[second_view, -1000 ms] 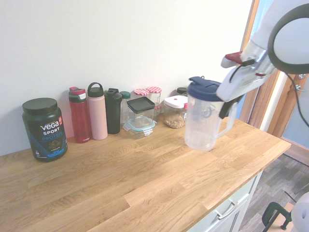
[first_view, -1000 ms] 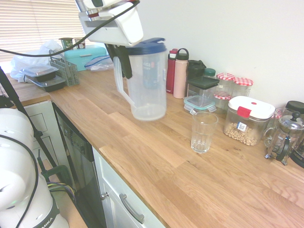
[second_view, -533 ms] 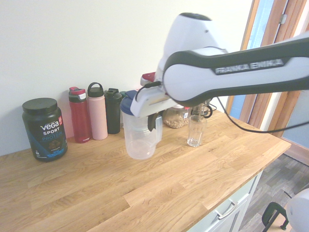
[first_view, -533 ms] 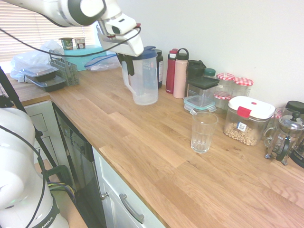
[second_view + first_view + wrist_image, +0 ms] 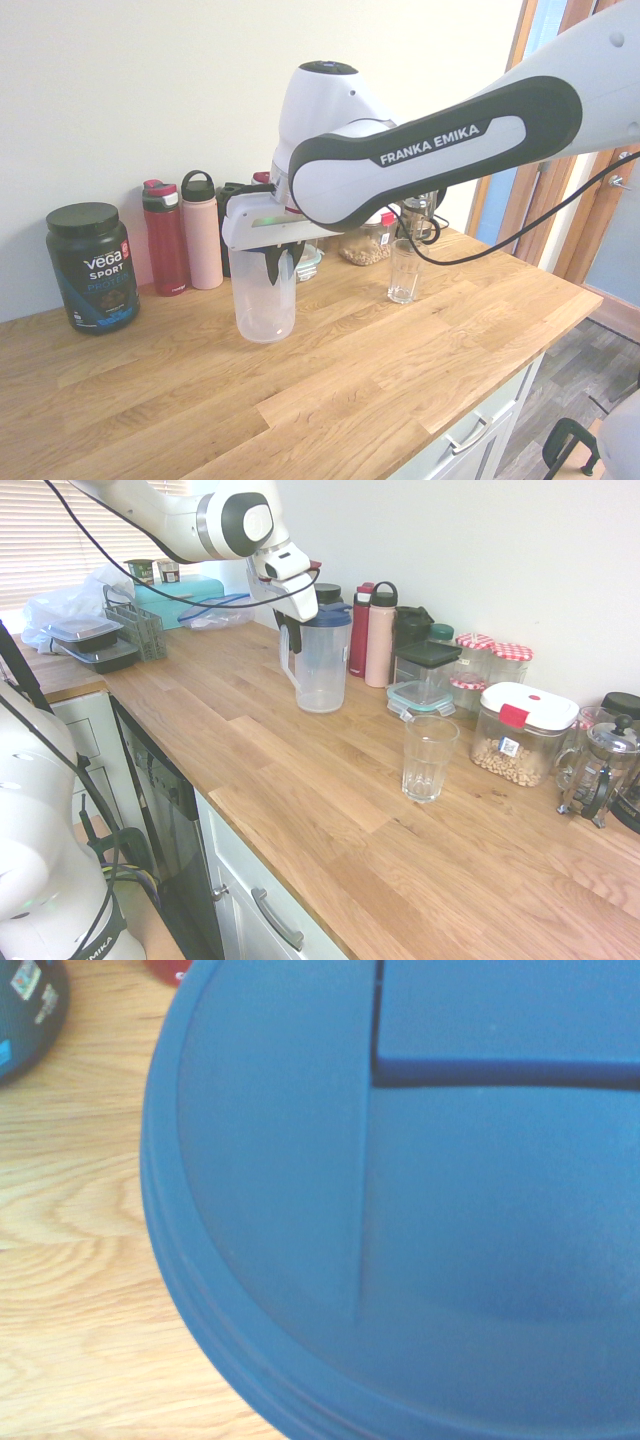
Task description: Pour me some water
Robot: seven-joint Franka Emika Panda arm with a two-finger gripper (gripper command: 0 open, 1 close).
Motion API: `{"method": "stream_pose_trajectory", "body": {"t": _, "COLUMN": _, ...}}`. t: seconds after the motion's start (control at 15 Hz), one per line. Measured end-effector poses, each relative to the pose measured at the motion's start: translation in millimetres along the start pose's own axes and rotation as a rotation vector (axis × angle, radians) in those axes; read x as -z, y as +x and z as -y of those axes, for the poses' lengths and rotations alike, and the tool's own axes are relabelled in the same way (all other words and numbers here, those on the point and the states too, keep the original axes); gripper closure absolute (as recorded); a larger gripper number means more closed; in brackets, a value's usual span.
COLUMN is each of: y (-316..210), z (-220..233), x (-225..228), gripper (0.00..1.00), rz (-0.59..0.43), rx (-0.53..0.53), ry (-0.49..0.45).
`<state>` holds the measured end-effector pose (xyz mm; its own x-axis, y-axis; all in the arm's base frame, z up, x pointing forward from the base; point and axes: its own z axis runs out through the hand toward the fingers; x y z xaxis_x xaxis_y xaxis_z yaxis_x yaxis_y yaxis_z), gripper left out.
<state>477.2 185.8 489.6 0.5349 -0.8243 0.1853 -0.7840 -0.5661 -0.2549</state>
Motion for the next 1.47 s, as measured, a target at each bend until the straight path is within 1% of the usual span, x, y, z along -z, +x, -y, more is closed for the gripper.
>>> {"method": "stream_pose_trajectory", "body": {"t": 0.33, "y": -6.0, "z": -8.2, "x": -2.5, "gripper": 1.00, "rz": 0.016, "rx": 0.007, "ry": -0.006}}
{"method": "stream_pose_trajectory", "body": {"t": 0.8, "y": -36.6, "z": -9.7, "x": -6.5, "gripper": 1.00, "rz": 0.012, "rx": 0.035, "ry": -0.004}}
{"method": "stream_pose_trajectory", "body": {"t": 0.87, "y": -38.1, "z": -10.5, "x": -8.1, "gripper": 0.00, "rz": 0.009, "rx": 0.036, "ry": -0.003}}
{"method": "stream_pose_trajectory", "body": {"t": 1.07, "y": -39.2, "z": -16.5, "x": -13.8, "gripper": 0.00, "rz": 0.010, "rx": 0.036, "ry": -0.010}}
{"method": "stream_pose_trajectory", "body": {"t": 1.47, "y": -43.3, "z": -23.4, "x": -9.4, "gripper": 0.00, "rz": 0.002, "rx": 0.039, "ry": -0.008}}
